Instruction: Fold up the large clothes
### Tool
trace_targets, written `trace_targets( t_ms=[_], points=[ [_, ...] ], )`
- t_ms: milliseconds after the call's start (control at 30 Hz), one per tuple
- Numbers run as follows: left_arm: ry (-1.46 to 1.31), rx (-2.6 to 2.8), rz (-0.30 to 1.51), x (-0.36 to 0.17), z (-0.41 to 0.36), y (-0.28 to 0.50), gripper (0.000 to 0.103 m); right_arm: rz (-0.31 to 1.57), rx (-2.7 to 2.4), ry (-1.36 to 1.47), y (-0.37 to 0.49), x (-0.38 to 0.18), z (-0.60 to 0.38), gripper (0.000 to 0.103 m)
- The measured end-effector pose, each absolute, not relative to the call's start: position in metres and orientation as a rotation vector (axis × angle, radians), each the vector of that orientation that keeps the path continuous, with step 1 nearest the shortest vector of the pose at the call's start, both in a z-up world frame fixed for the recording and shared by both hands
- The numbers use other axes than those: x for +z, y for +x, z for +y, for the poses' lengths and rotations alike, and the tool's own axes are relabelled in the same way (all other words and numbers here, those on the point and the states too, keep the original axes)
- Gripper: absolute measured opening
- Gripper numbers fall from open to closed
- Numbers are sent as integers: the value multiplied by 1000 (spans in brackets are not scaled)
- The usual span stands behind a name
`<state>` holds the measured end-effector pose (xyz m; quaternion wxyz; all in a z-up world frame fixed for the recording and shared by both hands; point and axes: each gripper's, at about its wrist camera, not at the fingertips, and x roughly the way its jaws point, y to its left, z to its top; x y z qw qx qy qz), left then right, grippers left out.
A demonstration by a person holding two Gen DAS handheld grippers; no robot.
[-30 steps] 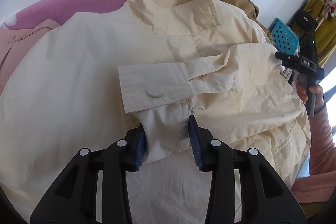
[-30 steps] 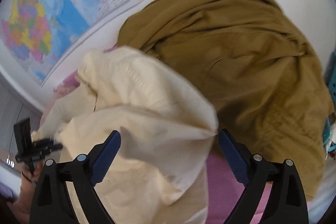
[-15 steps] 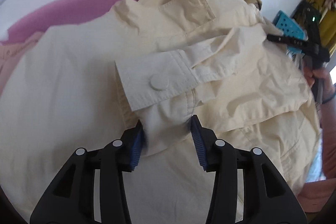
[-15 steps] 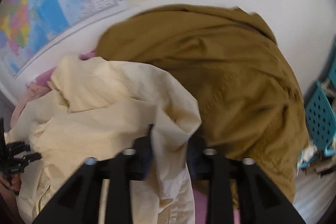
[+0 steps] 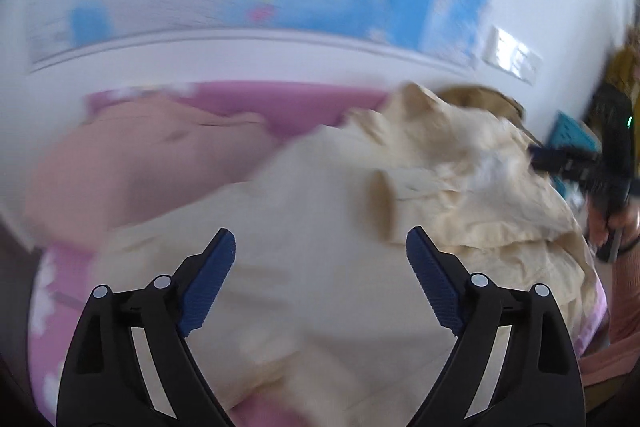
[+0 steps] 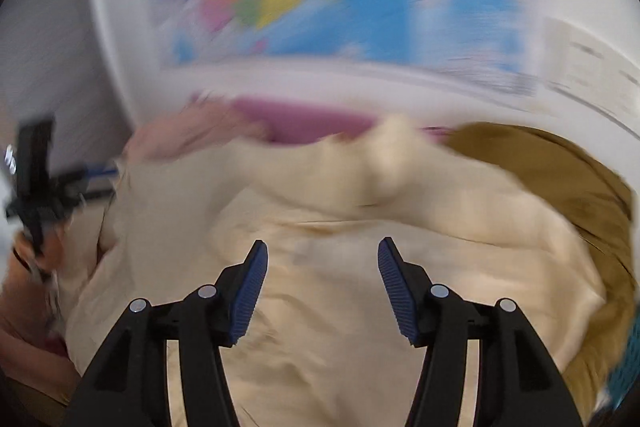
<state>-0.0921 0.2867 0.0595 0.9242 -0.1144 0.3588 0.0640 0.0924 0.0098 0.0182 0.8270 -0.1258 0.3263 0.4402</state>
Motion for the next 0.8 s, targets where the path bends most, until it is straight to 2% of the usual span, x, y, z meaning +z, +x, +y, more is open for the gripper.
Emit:
trace_targets(
  t_ms=[167,333,533,600,633,667,733,767,800],
  points=[
    [-296,254,734,60,329,-147,91,849,1049,-365,97,-29,94,56],
    [-405,264,808,32,355,-189,91,1017,992,-340,119,-74,113,54],
    [-393,210,862,12,337,-206,89,1007,1007,-286,104,-56,97,54],
    [-358,206,899,2,331,-207,75,972,1054,-272,93,-47,95,54],
    [-347,214,910,-1,331,-209,63,951,1090,-268,82,-40,95,54],
    [-345,219,920,-3,333,-209,56,935,1113,-268,73,-35,95,54],
    [-383,225,918,-3,342,-212,22,897,1189,-286,46,-25,101,55],
    [-403,226,911,-1,349,-215,15,886,1225,-292,36,-23,106,55],
    [-436,219,888,3,356,-219,12,869,1296,-307,17,-19,113,55]
  ],
)
